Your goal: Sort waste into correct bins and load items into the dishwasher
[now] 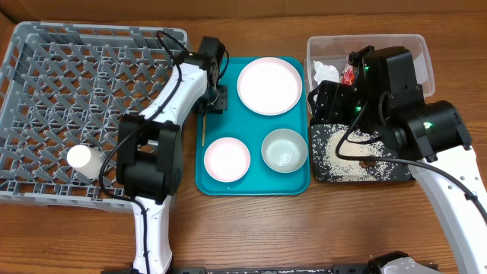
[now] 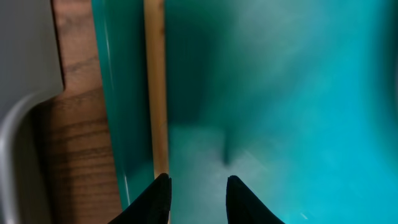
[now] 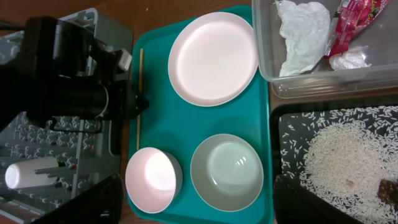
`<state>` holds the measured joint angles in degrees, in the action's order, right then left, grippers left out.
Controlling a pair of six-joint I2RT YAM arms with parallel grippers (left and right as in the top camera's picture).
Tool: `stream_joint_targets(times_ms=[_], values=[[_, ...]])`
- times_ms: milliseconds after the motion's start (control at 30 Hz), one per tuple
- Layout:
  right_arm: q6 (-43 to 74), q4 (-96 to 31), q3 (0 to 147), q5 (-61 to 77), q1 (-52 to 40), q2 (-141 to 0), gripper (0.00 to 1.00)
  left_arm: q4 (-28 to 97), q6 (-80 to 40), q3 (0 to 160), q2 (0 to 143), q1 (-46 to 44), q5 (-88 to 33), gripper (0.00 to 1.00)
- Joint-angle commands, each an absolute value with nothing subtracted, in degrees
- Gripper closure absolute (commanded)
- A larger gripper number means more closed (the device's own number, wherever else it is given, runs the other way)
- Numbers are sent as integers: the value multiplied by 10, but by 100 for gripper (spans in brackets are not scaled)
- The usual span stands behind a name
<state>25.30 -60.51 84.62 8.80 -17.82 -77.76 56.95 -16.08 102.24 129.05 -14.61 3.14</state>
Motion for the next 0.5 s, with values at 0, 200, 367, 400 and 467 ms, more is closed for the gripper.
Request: stream_joint_targets(times_ms=[0,200,367,400,467], values=[[255,-602,852,91,-178,-778,22,566,-189,1021,1298,-147,62,68],[255,-602,851,91,-178,-780,22,566,-189,1020,1300,-147,62,66],[255,-605,851,91,-178,-785,22,554,-189,1009,1300,-147,70,64],[255,-606,851,91,-178,-786,22,548,-189,1003,1300,-147,70,64],[255,-606,851,91,-178,-786,22,534,-188,989,1300,-147,65,64]])
